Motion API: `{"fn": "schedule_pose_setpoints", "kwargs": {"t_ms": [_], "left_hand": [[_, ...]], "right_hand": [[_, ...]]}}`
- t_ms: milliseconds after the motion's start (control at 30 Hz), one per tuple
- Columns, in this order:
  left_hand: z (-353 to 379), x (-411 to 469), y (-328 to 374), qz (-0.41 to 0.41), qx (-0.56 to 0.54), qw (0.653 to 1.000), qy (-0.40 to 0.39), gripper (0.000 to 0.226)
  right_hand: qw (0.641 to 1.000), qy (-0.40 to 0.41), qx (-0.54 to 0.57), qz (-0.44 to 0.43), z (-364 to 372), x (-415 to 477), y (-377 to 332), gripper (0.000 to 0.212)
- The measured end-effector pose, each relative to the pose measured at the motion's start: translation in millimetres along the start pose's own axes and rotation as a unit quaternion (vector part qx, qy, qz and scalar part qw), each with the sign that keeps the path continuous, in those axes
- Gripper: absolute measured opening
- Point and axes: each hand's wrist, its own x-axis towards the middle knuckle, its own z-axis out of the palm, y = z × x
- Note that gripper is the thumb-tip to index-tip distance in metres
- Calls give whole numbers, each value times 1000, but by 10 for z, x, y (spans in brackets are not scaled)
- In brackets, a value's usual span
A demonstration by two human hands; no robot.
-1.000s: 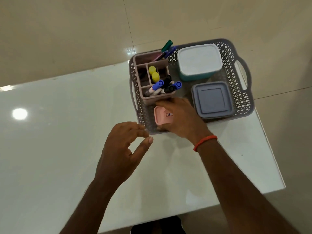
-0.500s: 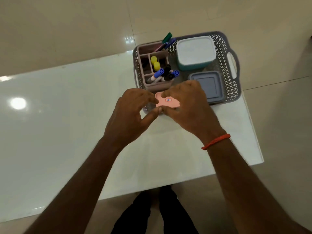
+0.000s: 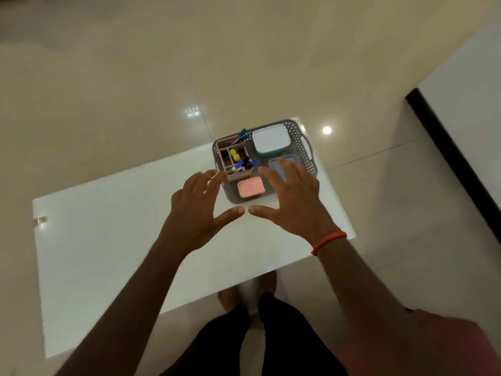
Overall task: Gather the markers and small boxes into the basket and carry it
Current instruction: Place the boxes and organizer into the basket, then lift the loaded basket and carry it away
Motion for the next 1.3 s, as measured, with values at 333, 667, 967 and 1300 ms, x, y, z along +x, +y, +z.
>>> {"fn": "schedule_pose_setpoints", "kwargs": {"t_ms": [333, 667, 967, 1300], "left_hand": [[-563, -755, 716, 40, -2, 999, -3, 89], [-475, -683, 1668, 82, 70, 994, 22, 91], [21, -540, 2687, 31, 89, 995, 21, 102], [62, -226, 3270, -27, 83, 996, 35, 97]], "right_hand": [[997, 43, 54, 36, -847, -981, -194, 67], [998, 26, 51, -12, -1249, -1460, 381, 58], [994, -24, 25, -101, -1760, -1850, 1609, 67], [985, -53, 48, -156, -2117, -1466, 2136, 64]]}}
